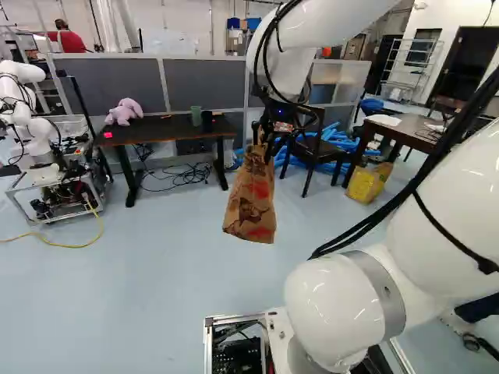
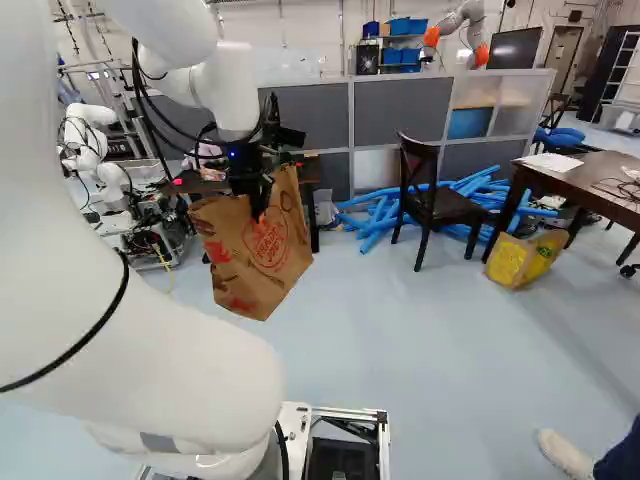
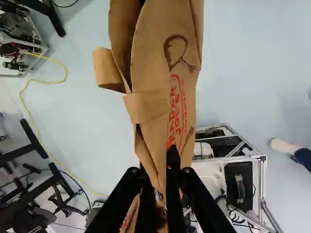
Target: Pick up the bag on the ground and place it on the table
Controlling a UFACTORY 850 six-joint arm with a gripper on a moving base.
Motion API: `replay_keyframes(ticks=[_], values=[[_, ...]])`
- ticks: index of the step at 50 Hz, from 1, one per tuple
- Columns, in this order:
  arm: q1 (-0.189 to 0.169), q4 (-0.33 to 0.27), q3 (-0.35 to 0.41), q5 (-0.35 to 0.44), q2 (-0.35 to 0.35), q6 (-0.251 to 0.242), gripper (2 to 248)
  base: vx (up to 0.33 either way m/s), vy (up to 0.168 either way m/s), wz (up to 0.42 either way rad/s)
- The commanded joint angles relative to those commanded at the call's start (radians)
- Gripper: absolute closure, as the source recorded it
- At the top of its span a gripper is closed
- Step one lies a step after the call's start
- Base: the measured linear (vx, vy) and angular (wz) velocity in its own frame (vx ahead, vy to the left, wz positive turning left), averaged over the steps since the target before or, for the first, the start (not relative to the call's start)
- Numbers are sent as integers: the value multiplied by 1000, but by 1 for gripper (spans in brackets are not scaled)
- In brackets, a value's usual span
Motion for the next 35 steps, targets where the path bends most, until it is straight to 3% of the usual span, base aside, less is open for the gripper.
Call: replay_keyframes(ticks=[35], values=[[0,0,0,0,0,0,225,208,43,182]])
